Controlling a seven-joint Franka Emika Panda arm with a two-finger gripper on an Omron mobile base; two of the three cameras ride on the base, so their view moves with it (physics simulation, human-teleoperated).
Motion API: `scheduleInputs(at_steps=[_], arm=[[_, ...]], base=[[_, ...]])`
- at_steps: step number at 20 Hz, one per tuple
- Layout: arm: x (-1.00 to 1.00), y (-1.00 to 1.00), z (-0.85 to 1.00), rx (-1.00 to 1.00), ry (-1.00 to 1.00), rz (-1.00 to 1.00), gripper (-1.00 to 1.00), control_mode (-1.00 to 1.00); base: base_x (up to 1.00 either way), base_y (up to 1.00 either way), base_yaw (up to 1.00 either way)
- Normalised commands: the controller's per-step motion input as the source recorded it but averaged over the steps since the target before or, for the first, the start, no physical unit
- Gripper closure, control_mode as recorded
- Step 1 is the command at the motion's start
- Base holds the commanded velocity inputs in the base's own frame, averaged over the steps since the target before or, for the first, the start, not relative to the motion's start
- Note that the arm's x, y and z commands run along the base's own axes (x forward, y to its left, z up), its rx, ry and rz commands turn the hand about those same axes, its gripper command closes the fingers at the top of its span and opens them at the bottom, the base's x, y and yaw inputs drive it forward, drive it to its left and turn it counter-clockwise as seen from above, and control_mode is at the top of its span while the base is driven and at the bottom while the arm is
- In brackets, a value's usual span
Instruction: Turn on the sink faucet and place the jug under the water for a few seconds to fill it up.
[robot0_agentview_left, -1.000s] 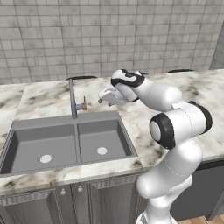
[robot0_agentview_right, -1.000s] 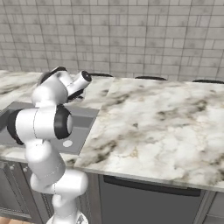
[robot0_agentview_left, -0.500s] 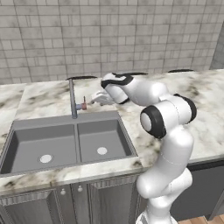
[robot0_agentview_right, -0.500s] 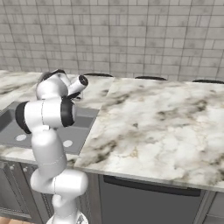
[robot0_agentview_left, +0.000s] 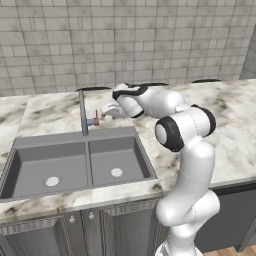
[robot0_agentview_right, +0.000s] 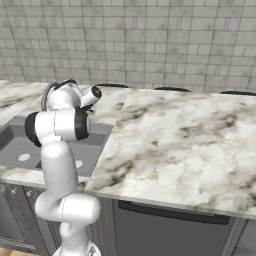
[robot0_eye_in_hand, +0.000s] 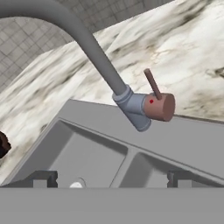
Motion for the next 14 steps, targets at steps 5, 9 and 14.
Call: scheduleInputs(at_steps=[5,9,14], arm=[[0.24,0.02,-0.04,0.0,-0.01,0.0,-1.0,-1.0],[0.23,0.16,-0.12,-0.01,0.0,-0.01,-1.0,-1.0],[0.27,0.21,-0.09,-0.02,0.0,-0.02,-1.0,-1.0]], base=[[0.0,0.0,0.0],[0.0,0.0,0.0],[0.0,0.0,0.0]])
